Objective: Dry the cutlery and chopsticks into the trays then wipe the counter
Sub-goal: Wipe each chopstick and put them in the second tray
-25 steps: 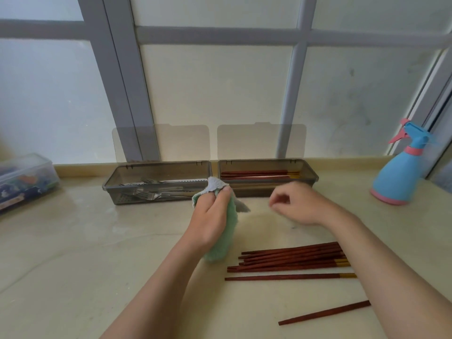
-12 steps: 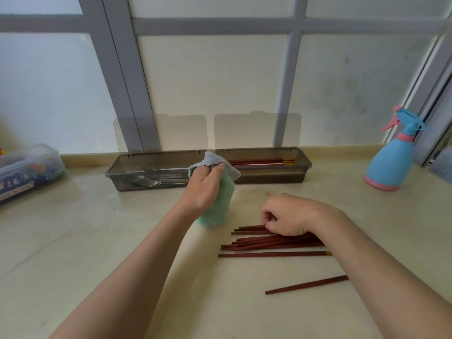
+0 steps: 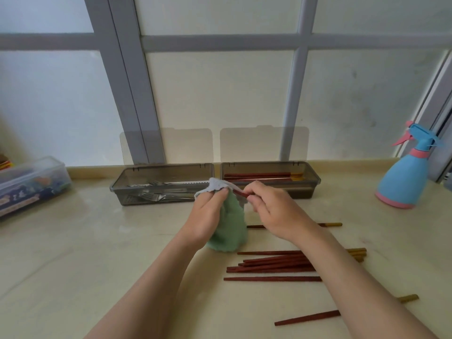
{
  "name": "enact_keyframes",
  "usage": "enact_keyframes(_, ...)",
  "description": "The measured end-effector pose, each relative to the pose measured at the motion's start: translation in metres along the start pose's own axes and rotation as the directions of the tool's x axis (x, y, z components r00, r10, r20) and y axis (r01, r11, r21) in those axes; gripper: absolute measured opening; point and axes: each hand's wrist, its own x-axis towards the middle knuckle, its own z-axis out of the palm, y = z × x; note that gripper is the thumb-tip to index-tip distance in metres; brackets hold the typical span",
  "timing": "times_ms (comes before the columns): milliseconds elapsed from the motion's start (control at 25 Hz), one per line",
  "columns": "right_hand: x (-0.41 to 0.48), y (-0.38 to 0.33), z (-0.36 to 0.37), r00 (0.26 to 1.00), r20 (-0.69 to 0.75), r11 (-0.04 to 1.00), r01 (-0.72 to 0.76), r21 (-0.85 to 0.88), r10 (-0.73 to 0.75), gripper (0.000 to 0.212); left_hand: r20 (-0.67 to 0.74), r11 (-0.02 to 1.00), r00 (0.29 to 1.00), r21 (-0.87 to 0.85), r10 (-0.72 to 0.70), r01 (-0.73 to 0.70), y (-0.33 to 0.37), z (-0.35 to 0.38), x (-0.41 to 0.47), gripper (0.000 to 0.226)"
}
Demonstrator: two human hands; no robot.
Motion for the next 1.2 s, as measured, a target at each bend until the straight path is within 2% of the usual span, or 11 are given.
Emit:
enact_keyframes(120, 0.003, -0.004, 0.017, 0.995, -0.046, 0.996, 0.086, 0.018, -0.085, 0.011, -0.026, 0.996, 0.999, 0.091, 0.027, -0.024, 0.001, 0.007, -0.002, 0.043)
enact_keyframes(200, 0.003, -0.003, 0.018, 0.992, -0.065, 0.994, 0.107, -0.002, -0.107, 0.020, -0.093, 0.995, 0.995, 0.097, 0.038, -0.029, 0.000, 0.006, 0.002, 0.042)
enact_keyframes(320, -0.003, 0.006, 0.005, 1.000, -0.012, 0.999, -0.016, -0.031, 0.016, 0.021, -0.263, 0.999, 0.965, -0.041, -0.003, -0.009, 0.000, -0.003, 0.007, 0.040)
enact_keyframes(400, -0.007, 0.011, -0.001, 0.996, 0.041, 0.997, -0.073, -0.037, 0.075, 0.017, -0.308, 0.997, 0.951, -0.083, -0.028, 0.003, 0.004, -0.003, 0.007, 0.042)
enact_keyframes(640, -0.007, -0.007, 0.019, 1.000, -0.007, 0.989, 0.002, 0.148, 0.000, 0.012, -0.084, 0.987, 0.992, 0.141, 0.093, -0.081, 0.003, 0.021, -0.008, 0.049)
enact_keyframes(800, -0.012, 0.001, 0.003, 0.981, 0.107, 0.967, -0.180, 0.183, 0.162, 0.013, -0.224, 0.999, 0.973, -0.005, 0.052, -0.054, 0.007, 0.005, 0.000, 0.054)
enact_keyframes(880, -0.013, -0.004, 0.006, 0.987, 0.075, 0.969, -0.153, 0.192, 0.141, 0.019, -0.238, 0.998, 0.970, -0.029, 0.044, -0.053, 0.010, 0.002, 0.000, 0.053)
enact_keyframes(960, -0.012, -0.010, 0.016, 0.996, 0.008, 0.976, -0.086, 0.199, 0.086, 0.020, -0.133, 0.988, 0.984, 0.119, 0.119, -0.103, 0.006, 0.013, -0.007, 0.050)
enact_keyframes(1040, -0.011, -0.010, 0.021, 0.993, 0.009, 0.962, -0.114, 0.250, 0.115, 0.019, -0.071, 0.962, 0.987, 0.242, 0.147, -0.126, -0.003, 0.020, -0.010, 0.046)
enact_keyframes(1120, -0.013, -0.008, 0.018, 0.977, 0.062, 0.919, -0.213, 0.332, 0.204, 0.020, -0.037, 0.953, 0.987, 0.268, 0.156, -0.140, -0.008, 0.015, -0.007, 0.047)
enact_keyframes(1200, -0.010, -0.004, 0.012, 0.956, 0.005, 0.860, -0.265, 0.436, 0.292, 0.021, 0.077, 0.957, 0.987, 0.243, 0.142, -0.156, -0.007, 0.005, -0.003, 0.044)
